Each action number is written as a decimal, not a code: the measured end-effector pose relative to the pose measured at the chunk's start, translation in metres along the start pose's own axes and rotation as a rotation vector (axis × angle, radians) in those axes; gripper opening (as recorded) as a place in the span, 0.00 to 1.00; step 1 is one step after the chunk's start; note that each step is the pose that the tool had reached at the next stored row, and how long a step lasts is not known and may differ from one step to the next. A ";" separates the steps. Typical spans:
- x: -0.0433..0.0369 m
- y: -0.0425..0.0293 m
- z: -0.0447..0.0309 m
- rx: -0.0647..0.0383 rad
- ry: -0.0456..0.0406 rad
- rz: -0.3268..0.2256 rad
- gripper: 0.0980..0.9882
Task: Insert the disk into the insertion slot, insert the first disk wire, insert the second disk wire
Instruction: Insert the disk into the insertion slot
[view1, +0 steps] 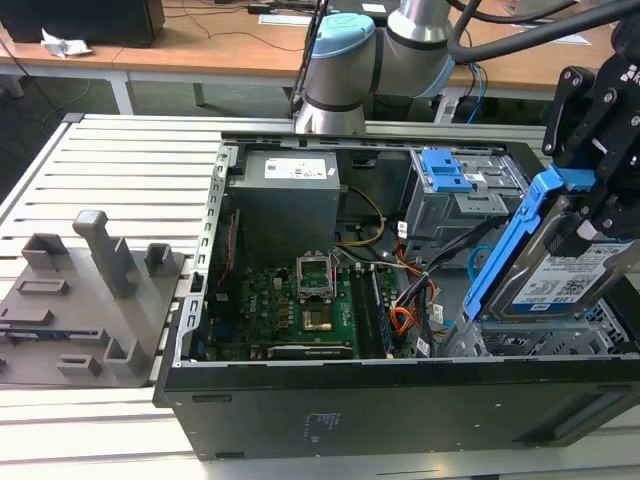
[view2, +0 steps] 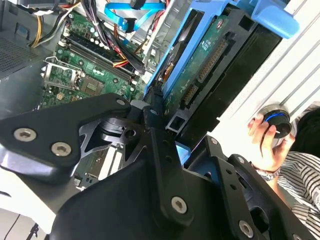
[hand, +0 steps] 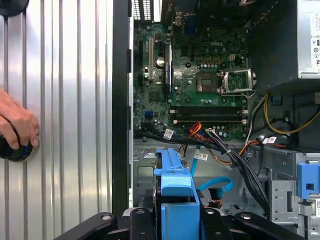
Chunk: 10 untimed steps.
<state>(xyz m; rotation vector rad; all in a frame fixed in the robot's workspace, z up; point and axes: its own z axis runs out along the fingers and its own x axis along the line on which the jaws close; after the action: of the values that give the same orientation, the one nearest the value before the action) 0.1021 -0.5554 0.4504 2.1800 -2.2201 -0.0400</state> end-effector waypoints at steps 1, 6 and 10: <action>-0.0047 0.0001 0.0001 0.000 -0.0002 0.000 0.30; -0.0190 -0.0046 0.0004 0.000 -0.0002 0.000 0.30; -0.0199 -0.0165 0.0009 -0.001 -0.0001 0.000 0.30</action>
<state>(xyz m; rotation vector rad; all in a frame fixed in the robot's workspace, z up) 0.1189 -0.5358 0.4488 2.1799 -2.2197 -0.0408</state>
